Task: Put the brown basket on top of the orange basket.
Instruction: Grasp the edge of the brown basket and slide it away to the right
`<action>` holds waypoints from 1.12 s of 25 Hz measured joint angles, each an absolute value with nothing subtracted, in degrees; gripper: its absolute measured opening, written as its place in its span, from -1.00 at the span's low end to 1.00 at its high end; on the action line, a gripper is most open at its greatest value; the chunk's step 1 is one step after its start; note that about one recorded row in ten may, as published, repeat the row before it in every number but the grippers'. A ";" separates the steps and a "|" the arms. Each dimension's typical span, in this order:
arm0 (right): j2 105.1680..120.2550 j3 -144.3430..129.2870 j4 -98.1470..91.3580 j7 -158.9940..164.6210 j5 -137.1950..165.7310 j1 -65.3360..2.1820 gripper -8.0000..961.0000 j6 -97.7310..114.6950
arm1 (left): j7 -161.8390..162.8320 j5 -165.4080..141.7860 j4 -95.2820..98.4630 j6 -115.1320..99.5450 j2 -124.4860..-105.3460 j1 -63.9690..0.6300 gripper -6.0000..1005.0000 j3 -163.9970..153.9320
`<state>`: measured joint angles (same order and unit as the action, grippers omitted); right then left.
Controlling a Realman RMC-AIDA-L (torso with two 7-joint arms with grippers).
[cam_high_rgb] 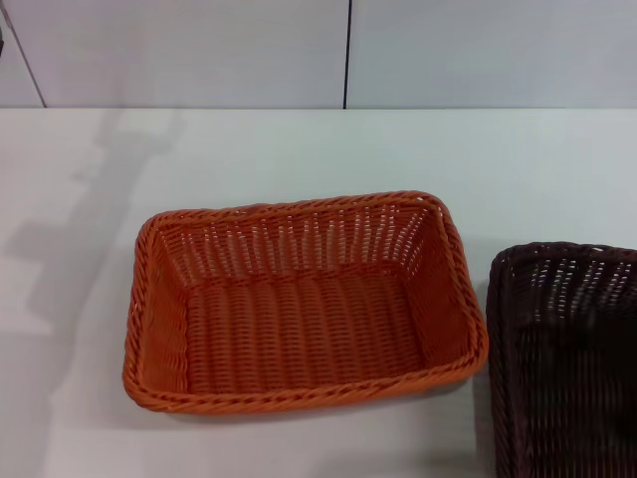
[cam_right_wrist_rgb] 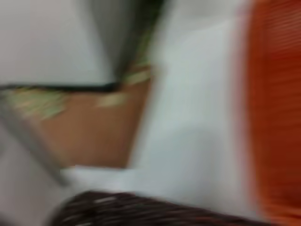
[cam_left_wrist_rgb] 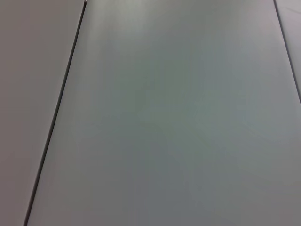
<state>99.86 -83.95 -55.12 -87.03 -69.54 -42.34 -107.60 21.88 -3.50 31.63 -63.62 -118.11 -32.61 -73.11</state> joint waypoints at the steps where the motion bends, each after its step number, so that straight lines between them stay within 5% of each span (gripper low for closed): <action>1: 100.21 -78.55 -55.26 -87.19 -67.11 -42.35 0.37 -107.48 | 21.88 -3.50 31.63 -63.62 -118.11 -32.61 0.68 -73.11; 5: 101.86 -60.82 -57.44 -87.45 -58.59 -43.37 0.36 -107.25 | 21.88 -3.51 30.85 -63.59 -118.03 -33.00 0.68 -73.03; 14: 102.51 -56.31 -55.12 -88.19 -46.19 -46.85 0.35 -102.17 | 21.88 -3.51 29.33 -63.54 -118.03 -33.20 0.68 -71.93; 19: 104.61 -56.45 -52.44 -89.24 -39.00 -48.01 0.34 -99.24 | 21.88 -3.51 28.89 -63.51 -118.04 -33.24 0.68 -71.63; 28: 105.21 -57.00 -49.39 -89.74 -36.75 -48.08 0.33 -97.14 | 21.91 -3.42 28.76 -63.51 -118.18 -33.51 0.68 -71.54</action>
